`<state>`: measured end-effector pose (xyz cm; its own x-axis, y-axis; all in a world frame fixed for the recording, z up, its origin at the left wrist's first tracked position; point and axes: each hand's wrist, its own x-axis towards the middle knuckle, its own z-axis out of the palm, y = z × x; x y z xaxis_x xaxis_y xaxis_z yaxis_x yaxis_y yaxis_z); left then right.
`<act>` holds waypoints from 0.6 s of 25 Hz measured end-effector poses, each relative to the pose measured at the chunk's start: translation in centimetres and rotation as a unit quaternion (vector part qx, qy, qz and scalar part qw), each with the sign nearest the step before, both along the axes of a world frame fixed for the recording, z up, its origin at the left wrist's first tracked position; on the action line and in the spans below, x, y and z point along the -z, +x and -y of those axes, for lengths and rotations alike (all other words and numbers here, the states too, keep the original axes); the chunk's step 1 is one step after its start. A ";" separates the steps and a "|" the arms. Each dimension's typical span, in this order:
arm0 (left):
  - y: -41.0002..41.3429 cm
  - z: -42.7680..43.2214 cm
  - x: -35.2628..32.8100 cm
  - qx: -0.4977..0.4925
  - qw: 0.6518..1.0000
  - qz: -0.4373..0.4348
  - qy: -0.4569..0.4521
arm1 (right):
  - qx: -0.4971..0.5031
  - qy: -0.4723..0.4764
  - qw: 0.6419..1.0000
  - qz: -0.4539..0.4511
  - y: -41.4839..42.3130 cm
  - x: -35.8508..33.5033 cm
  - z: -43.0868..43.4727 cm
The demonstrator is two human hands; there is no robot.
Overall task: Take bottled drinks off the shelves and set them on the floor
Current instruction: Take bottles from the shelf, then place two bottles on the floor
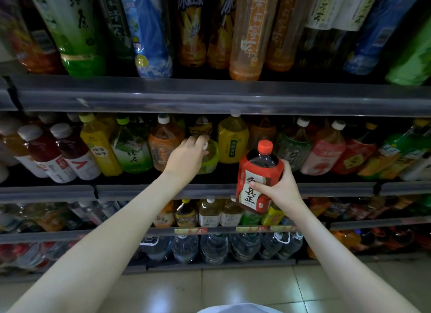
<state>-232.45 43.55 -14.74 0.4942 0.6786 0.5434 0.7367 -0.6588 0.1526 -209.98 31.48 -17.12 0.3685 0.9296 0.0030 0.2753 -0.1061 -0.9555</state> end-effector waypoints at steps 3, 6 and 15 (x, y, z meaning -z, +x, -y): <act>-0.2 -0.3 -0.7 0.002 1.000 0.020 0.011 | 0.001 -0.010 1.000 0.001 0.8 -0.2 0.7; -0.1 1.3 -1.3 0.008 0.998 0.053 0.036 | -0.017 -0.018 1.000 0.000 1.0 0.0 1.3; -1.1 11.9 -2.7 -0.044 0.991 0.117 -0.054 | -0.113 -0.052 0.992 -0.014 0.7 2.8 4.6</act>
